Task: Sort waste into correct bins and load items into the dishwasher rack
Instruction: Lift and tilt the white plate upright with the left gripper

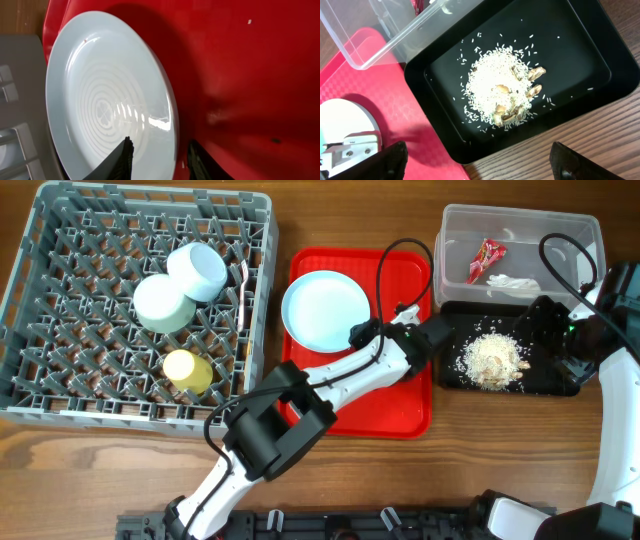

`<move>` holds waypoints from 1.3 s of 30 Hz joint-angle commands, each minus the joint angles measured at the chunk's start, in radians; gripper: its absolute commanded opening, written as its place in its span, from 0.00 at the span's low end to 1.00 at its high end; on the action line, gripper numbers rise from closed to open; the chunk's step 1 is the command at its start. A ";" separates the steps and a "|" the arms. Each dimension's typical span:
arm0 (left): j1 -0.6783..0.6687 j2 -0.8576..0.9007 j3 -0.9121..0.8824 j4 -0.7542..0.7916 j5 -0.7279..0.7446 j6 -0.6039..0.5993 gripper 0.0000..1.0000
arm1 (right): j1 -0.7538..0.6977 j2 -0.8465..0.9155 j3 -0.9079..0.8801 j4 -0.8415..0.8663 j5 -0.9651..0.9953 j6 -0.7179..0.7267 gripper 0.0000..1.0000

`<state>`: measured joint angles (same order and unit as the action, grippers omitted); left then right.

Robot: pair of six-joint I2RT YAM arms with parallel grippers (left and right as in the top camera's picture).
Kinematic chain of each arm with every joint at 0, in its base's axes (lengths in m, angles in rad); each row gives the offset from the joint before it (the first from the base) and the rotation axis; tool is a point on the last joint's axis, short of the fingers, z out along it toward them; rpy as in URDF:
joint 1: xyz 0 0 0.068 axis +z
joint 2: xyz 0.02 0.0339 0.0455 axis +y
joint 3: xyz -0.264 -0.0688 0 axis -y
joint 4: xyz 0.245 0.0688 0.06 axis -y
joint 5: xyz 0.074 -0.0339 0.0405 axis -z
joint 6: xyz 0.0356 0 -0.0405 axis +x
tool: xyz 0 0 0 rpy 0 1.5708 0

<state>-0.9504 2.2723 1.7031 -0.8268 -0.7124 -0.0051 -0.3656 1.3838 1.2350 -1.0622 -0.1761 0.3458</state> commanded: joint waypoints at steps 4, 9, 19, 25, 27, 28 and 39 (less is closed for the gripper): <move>0.046 -0.006 0.019 -0.022 0.051 -0.037 0.32 | -0.002 0.011 0.014 -0.004 -0.009 -0.004 0.91; 0.061 -0.006 0.018 -0.059 0.103 -0.037 0.32 | -0.002 0.011 0.014 -0.004 -0.009 -0.004 0.92; 0.072 -0.005 -0.005 -0.090 0.180 -0.036 0.32 | -0.002 0.011 0.014 -0.004 -0.009 -0.004 0.91; 0.121 -0.003 -0.031 -0.050 0.177 -0.035 0.23 | -0.002 0.011 0.014 -0.004 -0.009 -0.004 0.91; 0.133 -0.003 -0.031 -0.039 0.177 -0.035 0.10 | -0.002 0.011 0.014 -0.004 -0.009 -0.004 0.92; 0.137 -0.003 -0.031 -0.032 0.177 -0.035 0.06 | -0.002 0.011 0.014 -0.004 -0.009 -0.004 0.91; 0.102 -0.009 -0.026 -0.015 0.056 -0.025 0.04 | -0.002 0.011 0.014 -0.004 -0.009 -0.004 0.91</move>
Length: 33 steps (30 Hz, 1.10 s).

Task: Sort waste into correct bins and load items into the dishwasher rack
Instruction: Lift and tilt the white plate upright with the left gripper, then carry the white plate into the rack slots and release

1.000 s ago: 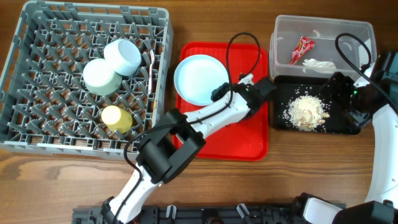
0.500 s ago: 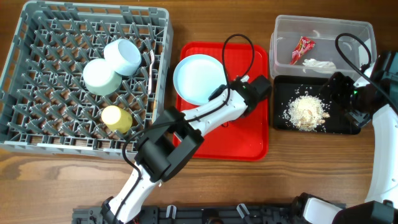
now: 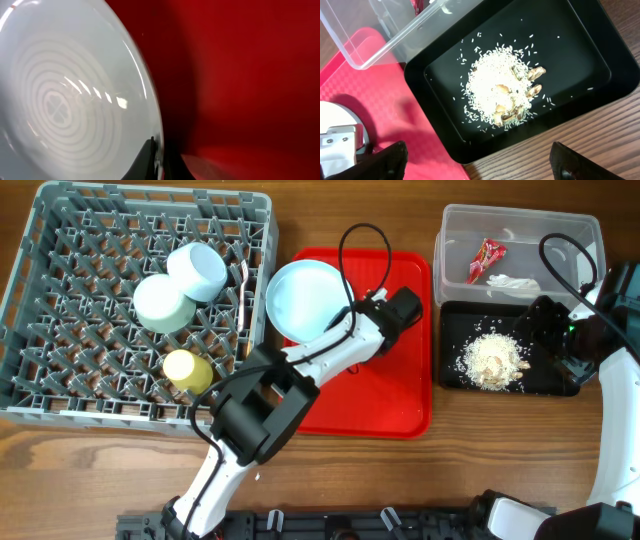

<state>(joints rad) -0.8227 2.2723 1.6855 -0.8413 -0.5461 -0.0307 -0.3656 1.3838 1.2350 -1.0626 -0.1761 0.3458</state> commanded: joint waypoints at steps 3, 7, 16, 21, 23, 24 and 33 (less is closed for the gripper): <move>-0.058 -0.033 -0.002 -0.002 -0.187 0.001 0.04 | -0.002 0.011 0.014 -0.002 -0.009 -0.004 0.92; -0.087 -0.077 0.004 -0.003 -0.248 0.046 0.04 | -0.002 0.011 0.014 -0.001 -0.009 -0.005 0.91; -0.090 -0.135 0.004 -0.004 -0.294 0.054 0.04 | -0.002 0.011 0.014 -0.003 -0.009 -0.004 0.92; -0.089 -0.172 0.004 -0.003 -0.296 0.053 0.04 | -0.002 0.011 0.014 -0.004 -0.009 -0.004 0.91; -0.085 -0.195 0.004 -0.003 -0.291 0.051 0.04 | -0.002 0.011 0.014 -0.003 -0.009 -0.004 0.92; -0.080 -0.213 0.004 -0.004 -0.276 0.050 0.04 | -0.002 0.011 0.014 -0.003 -0.009 -0.004 0.92; -0.005 -0.336 0.004 -0.007 -0.193 0.045 0.04 | -0.002 0.011 0.014 -0.005 -0.009 -0.004 0.91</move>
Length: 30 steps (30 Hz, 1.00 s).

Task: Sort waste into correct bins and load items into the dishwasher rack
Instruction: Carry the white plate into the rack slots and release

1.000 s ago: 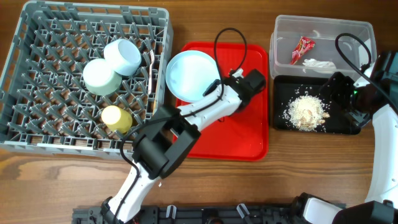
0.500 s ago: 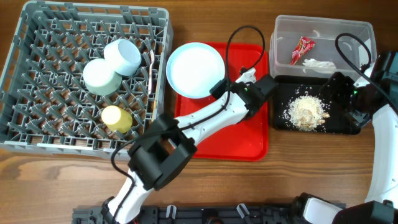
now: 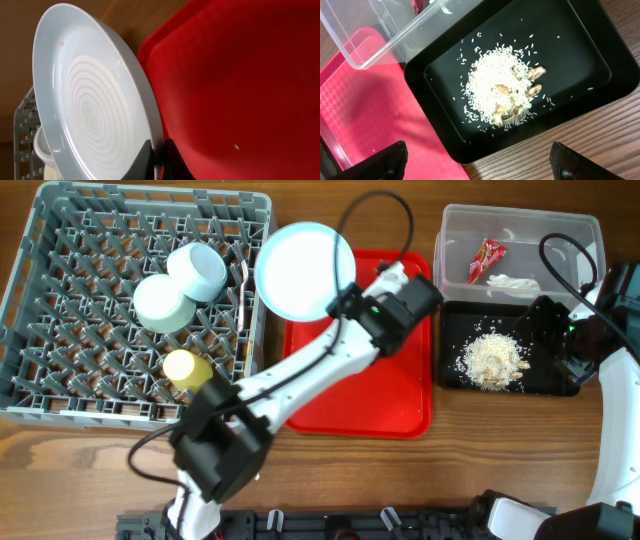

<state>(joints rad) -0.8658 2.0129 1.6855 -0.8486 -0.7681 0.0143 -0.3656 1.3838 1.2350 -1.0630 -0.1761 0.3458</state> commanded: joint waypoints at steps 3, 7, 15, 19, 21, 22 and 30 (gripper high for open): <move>0.074 -0.107 0.004 0.000 0.113 -0.036 0.04 | -0.002 0.011 0.014 -0.005 -0.009 -0.004 0.92; 0.131 -0.142 0.004 0.000 0.199 -0.099 0.04 | -0.002 0.011 0.014 -0.008 -0.009 -0.004 0.92; 0.267 -0.198 0.004 0.000 0.448 -0.192 0.04 | -0.002 0.011 0.014 -0.009 -0.009 -0.004 0.92; 0.311 -0.220 0.004 0.006 0.531 -0.230 0.04 | -0.002 0.011 0.014 -0.009 -0.009 -0.004 0.92; 0.328 -0.237 0.004 0.014 0.560 -0.233 0.04 | -0.002 0.011 0.014 -0.009 -0.009 -0.004 0.91; 0.336 -0.247 0.004 0.019 0.573 -0.233 0.04 | -0.002 0.011 0.014 -0.009 -0.009 -0.004 0.91; 0.394 -0.293 0.004 0.051 0.729 -0.275 0.04 | -0.002 0.011 0.014 -0.010 -0.008 -0.004 0.91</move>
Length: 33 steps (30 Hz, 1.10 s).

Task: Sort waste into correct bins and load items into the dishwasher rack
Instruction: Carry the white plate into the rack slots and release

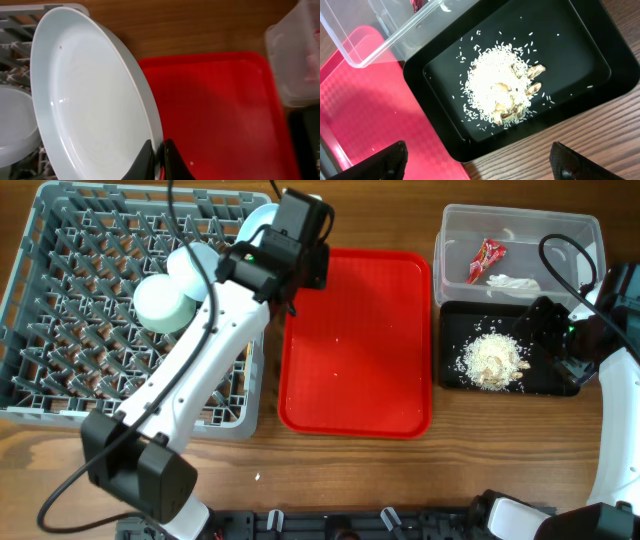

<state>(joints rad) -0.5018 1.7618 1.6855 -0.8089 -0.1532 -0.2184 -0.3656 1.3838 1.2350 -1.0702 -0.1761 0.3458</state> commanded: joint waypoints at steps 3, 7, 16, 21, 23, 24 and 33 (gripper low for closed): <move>0.063 -0.043 0.004 0.009 0.162 -0.080 0.04 | -0.002 0.011 0.014 -0.005 -0.008 -0.005 0.91; 0.126 -0.043 0.004 0.010 0.291 -0.086 0.04 | -0.002 0.011 0.014 -0.005 -0.008 -0.005 0.92; 0.299 -0.039 0.003 0.010 0.626 -0.086 0.04 | -0.002 0.011 0.014 -0.008 -0.008 -0.005 0.91; 0.399 -0.020 0.003 0.008 0.813 -0.086 0.04 | -0.002 0.011 0.014 -0.008 -0.008 -0.005 0.91; 0.427 -0.013 0.002 0.008 0.838 -0.085 0.04 | -0.002 0.011 0.014 -0.008 -0.008 -0.005 0.92; 0.444 -0.010 0.001 0.005 0.837 -0.085 0.04 | -0.002 0.011 0.014 -0.008 -0.008 -0.005 0.92; 0.555 0.027 0.001 -0.026 0.836 -0.073 0.04 | -0.002 0.011 0.014 -0.009 -0.009 -0.003 0.92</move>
<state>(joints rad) 0.0223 1.7584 1.6855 -0.8249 0.6495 -0.2951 -0.3656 1.3838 1.2350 -1.0775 -0.1761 0.3458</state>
